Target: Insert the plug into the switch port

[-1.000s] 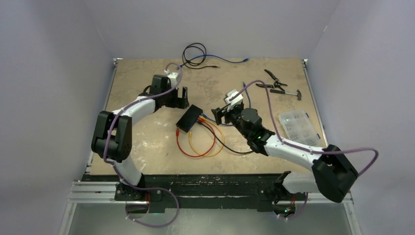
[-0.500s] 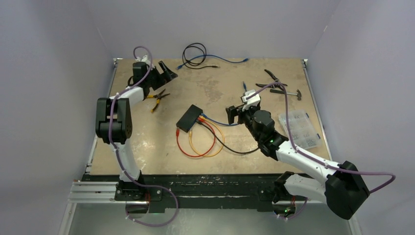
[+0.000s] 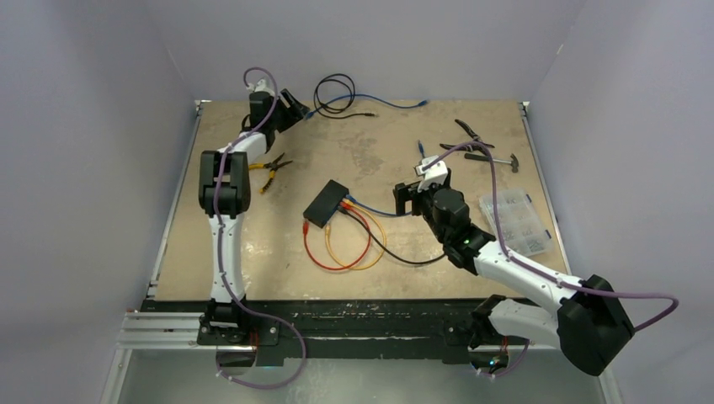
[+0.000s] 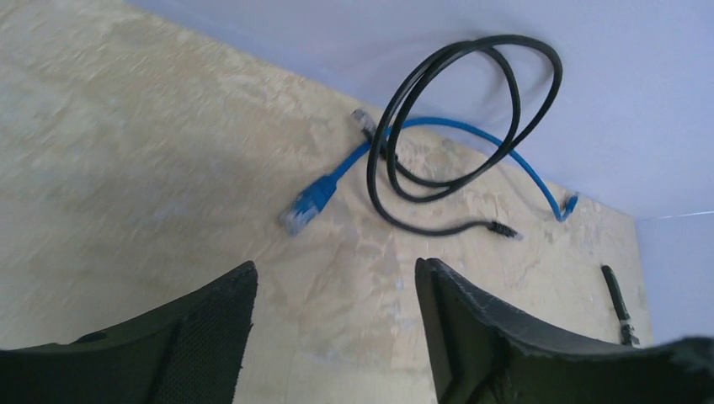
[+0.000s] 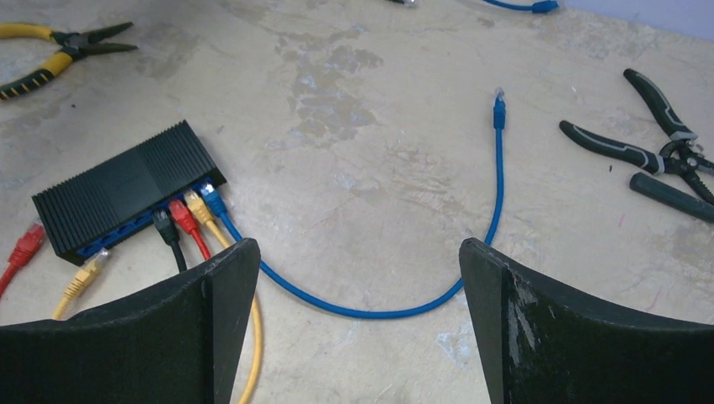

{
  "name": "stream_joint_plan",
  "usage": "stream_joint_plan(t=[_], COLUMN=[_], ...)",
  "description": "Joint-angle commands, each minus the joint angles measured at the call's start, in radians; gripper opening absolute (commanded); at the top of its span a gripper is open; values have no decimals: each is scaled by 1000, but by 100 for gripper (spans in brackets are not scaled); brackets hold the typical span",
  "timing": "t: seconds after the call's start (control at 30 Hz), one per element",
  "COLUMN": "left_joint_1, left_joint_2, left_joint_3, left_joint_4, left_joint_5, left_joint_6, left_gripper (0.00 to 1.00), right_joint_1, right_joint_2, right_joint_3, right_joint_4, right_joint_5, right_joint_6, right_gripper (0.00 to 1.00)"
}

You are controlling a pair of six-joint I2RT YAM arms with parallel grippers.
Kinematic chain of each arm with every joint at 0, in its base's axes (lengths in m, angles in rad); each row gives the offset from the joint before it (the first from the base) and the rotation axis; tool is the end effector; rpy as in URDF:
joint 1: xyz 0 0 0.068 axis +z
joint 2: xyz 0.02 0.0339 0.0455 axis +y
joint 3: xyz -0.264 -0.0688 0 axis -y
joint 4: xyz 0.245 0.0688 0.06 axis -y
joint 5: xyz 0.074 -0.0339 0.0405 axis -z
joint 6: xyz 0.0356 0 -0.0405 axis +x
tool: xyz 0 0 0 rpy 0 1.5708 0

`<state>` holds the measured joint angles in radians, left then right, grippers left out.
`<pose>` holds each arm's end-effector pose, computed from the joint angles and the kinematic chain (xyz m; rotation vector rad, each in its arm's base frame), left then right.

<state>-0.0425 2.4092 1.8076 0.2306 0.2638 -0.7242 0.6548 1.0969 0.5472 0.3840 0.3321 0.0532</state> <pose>0.5523 -0.0328 0.1615 -0.4969 1.9433 -0.7568 0.2022 0.1406 0.2538 -0.2758 1.7109 0.2339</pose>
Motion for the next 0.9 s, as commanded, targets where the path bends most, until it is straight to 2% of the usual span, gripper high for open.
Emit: stream_joint_plan(t=[0.0,0.2,0.37,0.6,0.67,0.87], left_joint_1=[-34,-72,-85,-99,-103,-103], left_joint_2=[119,257,340,405,417,409], left_joint_3=[162,296,374,405,406,356], left_joint_4=[109,222,227,207,209,261], left_joint_5=[-6,-6,-51,-91,-95,-55], left_joint_6=[-24,-19,-14,-20,-27,-66], left_gripper=[64,60,59,50,43,0], right_joint_1=[-5,-4,-4,-4,-4,-4], right_joint_2=[15,29,15,-21,-31,-60], right_joint_3=[28,44,45,34,32,31], right_joint_4=[-26,-69,-109,-154,-164,-197], right_joint_5=[28,27,27,30,30,27], right_joint_6=[19,17,33,61,66,71], right_gripper=[90,89,89,89,89,88])
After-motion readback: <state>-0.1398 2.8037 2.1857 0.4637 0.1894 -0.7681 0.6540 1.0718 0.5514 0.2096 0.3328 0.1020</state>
